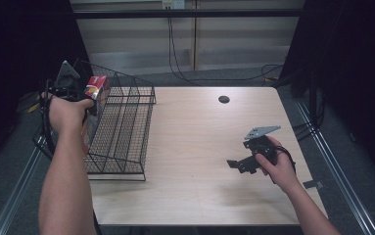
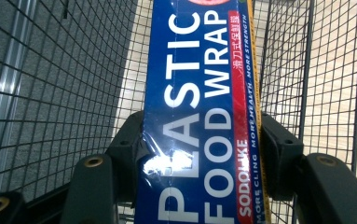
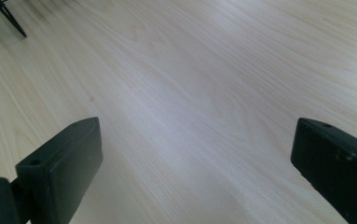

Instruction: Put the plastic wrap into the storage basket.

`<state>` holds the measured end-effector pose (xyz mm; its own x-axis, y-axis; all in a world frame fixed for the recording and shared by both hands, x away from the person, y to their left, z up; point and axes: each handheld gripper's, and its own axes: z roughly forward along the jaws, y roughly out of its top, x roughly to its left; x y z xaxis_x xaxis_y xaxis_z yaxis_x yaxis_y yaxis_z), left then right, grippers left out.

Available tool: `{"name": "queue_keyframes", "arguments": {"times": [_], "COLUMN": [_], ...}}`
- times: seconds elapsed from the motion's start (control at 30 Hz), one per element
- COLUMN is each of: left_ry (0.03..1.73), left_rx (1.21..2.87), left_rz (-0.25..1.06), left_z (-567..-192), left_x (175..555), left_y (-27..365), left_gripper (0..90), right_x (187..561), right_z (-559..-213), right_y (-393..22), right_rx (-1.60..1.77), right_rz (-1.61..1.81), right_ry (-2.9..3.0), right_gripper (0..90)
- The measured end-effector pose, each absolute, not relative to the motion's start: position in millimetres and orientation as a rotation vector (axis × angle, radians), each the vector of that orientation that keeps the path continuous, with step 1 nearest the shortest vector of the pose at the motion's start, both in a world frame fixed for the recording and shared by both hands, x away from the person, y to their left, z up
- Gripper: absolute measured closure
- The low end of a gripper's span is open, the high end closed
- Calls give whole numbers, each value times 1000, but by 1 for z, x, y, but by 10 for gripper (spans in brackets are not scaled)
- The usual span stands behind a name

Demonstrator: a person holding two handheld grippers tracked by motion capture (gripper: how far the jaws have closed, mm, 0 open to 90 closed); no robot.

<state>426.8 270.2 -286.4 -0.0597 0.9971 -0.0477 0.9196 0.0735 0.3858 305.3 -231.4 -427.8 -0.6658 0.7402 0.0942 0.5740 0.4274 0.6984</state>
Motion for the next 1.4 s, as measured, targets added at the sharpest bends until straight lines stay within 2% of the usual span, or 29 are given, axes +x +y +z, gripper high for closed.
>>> {"name": "queue_keyframes", "arguments": {"times": [0.8,0.87,1.07,1.4], "left_ry": [2114,2082,2048,1967], "left_rx": [1911,1882,1885,1890], "left_rz": [354,399,348,346], "left_z": [-291,-286,-282,-265], "left_x": [432,431,429,425], "left_y": [271,273,267,247], "left_gripper": [406,397,393,345], "right_x": [305,305,306,305], "right_z": [-429,-429,-429,-428], "right_y": [-231,-231,-233,-231], "right_rx": [1153,1154,1156,1154], "right_rz": [1060,1060,1063,1067], "right_ry": [2456,2456,2461,2457], "right_gripper": [19,19,19,19]}}
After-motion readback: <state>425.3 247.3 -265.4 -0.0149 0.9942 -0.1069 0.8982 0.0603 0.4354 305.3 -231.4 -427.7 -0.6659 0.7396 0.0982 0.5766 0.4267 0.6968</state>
